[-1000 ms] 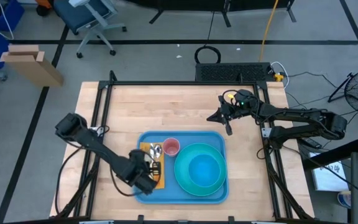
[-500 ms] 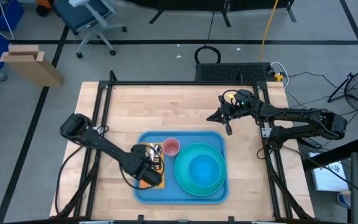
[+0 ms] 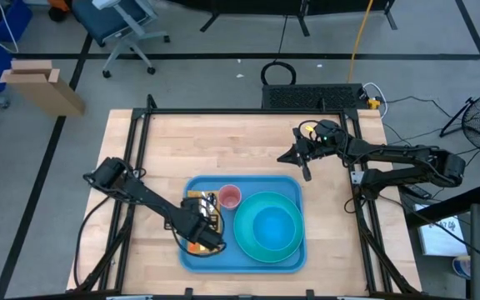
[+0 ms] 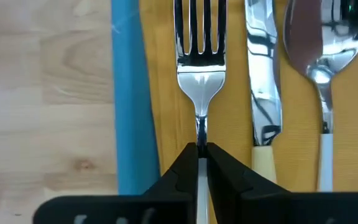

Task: Set up tray
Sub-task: Put the orange fork on the yellow napkin, then return to Home Position

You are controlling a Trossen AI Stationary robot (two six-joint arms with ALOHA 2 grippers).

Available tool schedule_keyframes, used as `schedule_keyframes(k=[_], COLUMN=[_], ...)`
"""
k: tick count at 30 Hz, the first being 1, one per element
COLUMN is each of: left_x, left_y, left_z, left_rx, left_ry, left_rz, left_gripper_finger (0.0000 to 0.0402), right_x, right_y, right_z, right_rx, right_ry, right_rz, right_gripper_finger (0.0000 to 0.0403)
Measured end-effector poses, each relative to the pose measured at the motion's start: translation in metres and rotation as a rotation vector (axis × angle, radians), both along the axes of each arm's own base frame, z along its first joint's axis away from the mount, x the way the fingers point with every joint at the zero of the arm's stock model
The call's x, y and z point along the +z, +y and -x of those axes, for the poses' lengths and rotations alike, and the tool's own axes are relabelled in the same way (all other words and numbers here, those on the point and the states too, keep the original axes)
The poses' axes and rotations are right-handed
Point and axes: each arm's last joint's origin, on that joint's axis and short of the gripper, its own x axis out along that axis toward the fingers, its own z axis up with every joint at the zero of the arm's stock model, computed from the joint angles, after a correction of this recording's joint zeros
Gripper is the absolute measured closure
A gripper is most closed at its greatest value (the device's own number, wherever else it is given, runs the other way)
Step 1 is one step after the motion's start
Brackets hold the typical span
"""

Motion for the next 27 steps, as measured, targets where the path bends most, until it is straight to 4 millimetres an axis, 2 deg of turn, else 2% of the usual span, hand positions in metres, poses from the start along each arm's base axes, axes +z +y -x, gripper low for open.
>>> schedule_keyframes(k=[4,6,16,19,22,25,27], left_x=[-0.002,-0.001,0.007,0.024,0.05,0.077,0.09], left_y=[-0.001,0.0,0.002,0.005,0.003,-0.002,-0.007], left_z=[-0.001,-0.001,0.002,0.005,0.011,0.021,0.024], left_rx=[-0.013,-0.015,-0.063,-0.156,-0.32,-0.517,-0.681], left_ry=[-0.007,-0.007,0.011,-0.017,-0.076,-0.164,-0.215], left_rz=[-0.003,-0.004,0.015,-0.016,-0.139,-0.326,-0.462], left_gripper_finger=[0.0383,0.0371,0.0248,0.0226,0.0217,0.0228,0.025], right_x=[0.0,0.0,0.0,0.0,0.0,0.0,-0.001], right_y=[0.0,0.0,0.0,0.0,0.0,0.0,0.0], right_z=[0.0,0.0,0.0,0.0,0.0,0.0,0.0], right_rx=[-0.001,-0.001,-0.008,-0.007,-0.005,-0.004,0.0], right_ry=[0.002,0.002,0.005,0.006,0.005,0.007,0.012], right_rz=[-0.005,-0.005,-0.025,-0.025,-0.025,-0.028,-0.031], right_gripper_finger=[0.0403,0.0403,0.0403,0.0403,0.0403,0.0403,0.0403])
